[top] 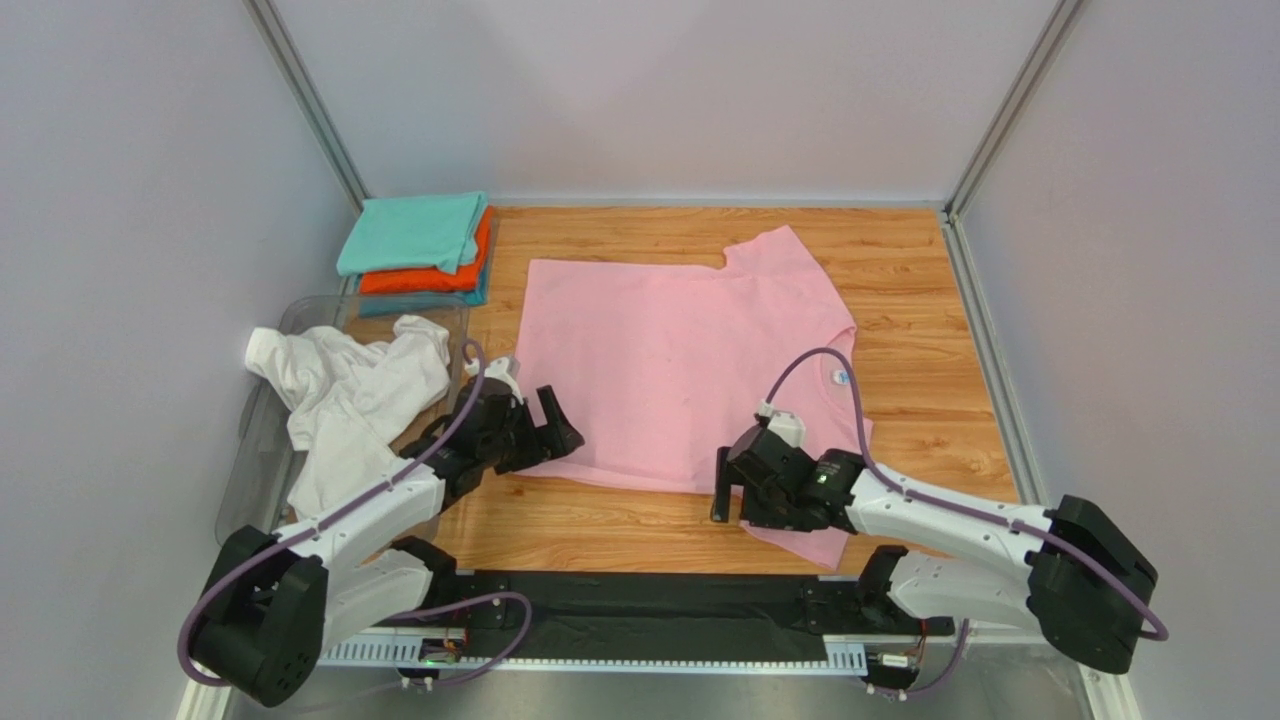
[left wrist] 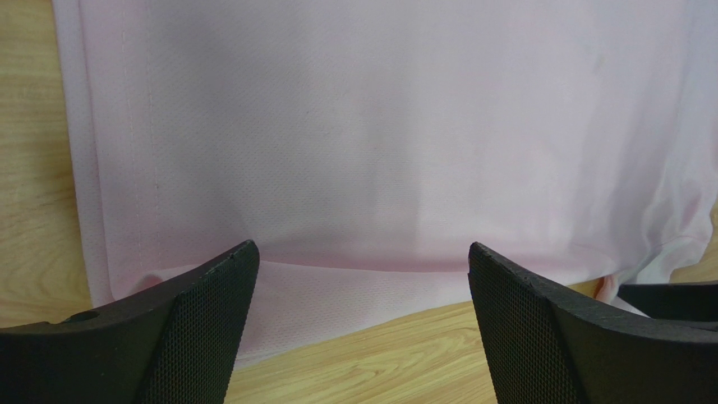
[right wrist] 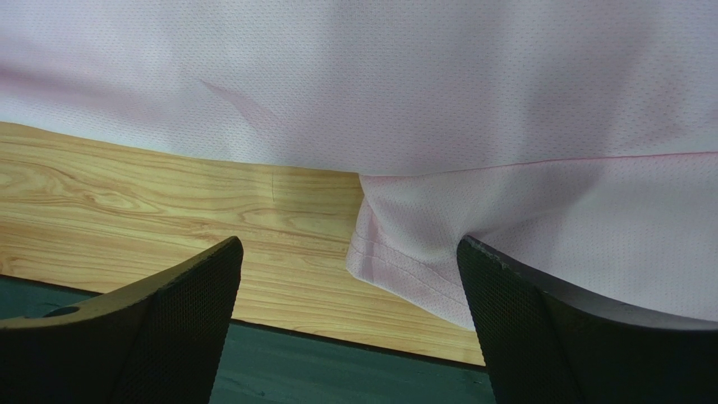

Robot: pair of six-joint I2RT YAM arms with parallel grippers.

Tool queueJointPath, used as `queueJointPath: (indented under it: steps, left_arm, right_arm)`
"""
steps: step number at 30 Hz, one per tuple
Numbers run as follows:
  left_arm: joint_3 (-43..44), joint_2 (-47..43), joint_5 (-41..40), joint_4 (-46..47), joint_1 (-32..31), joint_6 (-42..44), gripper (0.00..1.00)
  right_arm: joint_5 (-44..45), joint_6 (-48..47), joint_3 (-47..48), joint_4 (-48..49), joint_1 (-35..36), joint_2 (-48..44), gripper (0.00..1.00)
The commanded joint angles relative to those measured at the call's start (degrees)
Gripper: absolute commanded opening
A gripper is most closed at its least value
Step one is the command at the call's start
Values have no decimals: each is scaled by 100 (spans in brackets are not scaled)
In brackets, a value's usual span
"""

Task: Fold and stack the t-shirts
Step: Flatten the tshirt out

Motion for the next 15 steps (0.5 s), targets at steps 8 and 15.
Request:
queueJointPath:
  steps: [8,15]
  left_arm:
    - [-763,-395,12,24,-28,-336,100]
    - [-588,-1467,-49,-975,-46,-275,100]
  right_arm:
    - [-628,527,-671,-294,74,-615,100]
    - [-734,185,-417,-768,65,-1405,100]
